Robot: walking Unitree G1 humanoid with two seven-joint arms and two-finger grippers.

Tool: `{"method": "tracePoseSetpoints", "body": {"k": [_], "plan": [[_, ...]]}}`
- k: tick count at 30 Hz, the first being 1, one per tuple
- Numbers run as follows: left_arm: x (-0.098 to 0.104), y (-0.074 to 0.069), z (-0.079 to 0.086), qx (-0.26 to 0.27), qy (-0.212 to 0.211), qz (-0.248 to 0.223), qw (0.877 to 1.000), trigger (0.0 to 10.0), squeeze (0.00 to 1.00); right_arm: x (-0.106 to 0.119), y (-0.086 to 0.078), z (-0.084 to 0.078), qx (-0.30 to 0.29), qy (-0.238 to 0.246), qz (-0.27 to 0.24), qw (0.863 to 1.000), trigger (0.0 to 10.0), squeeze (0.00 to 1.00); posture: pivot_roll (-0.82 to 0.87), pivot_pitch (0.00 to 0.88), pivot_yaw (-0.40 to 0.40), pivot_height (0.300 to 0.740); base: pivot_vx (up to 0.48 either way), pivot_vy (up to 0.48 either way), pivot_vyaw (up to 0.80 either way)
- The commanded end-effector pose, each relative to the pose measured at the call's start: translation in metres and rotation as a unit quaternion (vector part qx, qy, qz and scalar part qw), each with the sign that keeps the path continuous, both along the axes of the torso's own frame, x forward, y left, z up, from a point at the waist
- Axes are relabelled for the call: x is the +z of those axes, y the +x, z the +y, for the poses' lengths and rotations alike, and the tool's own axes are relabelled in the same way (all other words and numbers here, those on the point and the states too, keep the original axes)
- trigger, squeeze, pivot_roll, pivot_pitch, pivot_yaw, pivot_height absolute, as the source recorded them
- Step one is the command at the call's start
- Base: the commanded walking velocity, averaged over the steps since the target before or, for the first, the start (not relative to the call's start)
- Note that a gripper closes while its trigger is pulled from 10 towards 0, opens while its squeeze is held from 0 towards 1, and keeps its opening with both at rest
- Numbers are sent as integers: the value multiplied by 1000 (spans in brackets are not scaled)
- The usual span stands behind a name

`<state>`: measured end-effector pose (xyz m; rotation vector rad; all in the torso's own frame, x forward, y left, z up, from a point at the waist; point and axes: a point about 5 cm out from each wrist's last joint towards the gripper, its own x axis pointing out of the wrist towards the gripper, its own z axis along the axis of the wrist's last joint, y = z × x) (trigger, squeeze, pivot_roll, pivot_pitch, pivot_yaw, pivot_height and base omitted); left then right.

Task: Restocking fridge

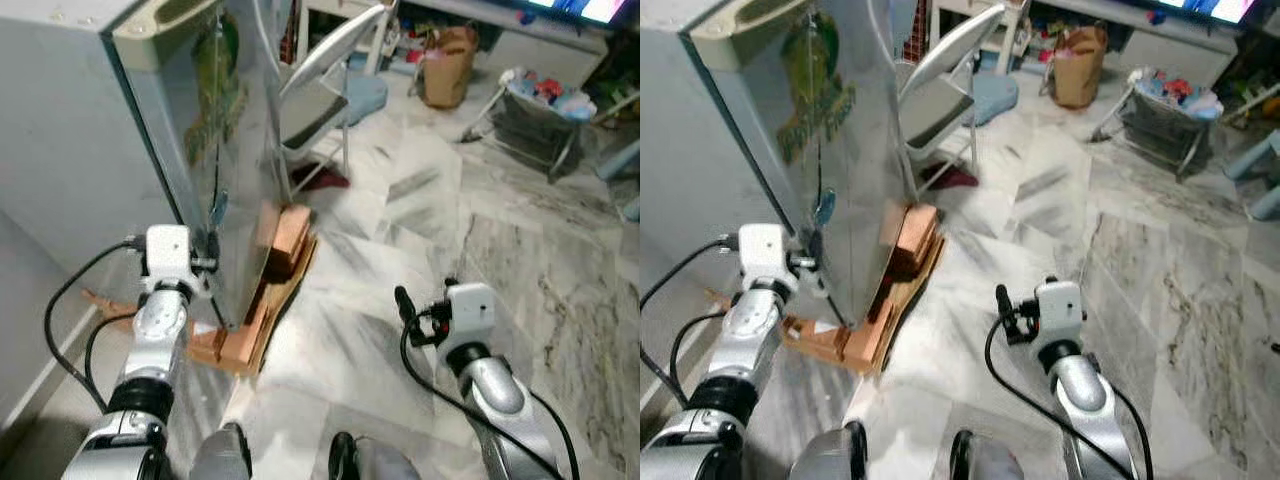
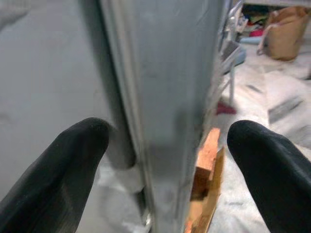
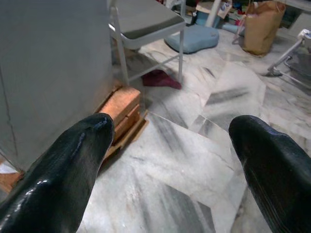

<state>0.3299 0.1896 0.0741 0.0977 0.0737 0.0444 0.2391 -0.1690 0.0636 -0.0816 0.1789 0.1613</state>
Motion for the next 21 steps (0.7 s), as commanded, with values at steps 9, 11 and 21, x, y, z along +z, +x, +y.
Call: {"method": "tracePoseSetpoints", "body": {"k": [9,11,21], "plan": [[1,9,-25,-69,4,4,998,10000,0,-6,0,-13,-36,-20,19,999,10000,0,-21,155,-81,740,0,0,0],[2,10,-28,-78,2,2,997,10000,0,-7,1,-13,-37,-22,23,999,10000,0,-22,153,-81,740,0,0,0],[5,13,-41,-128,10,-2,992,10000,0,-22,-1,-23,-37,-29,75,996,10000,0,-15,147,-78,740,0,0,0]]}}
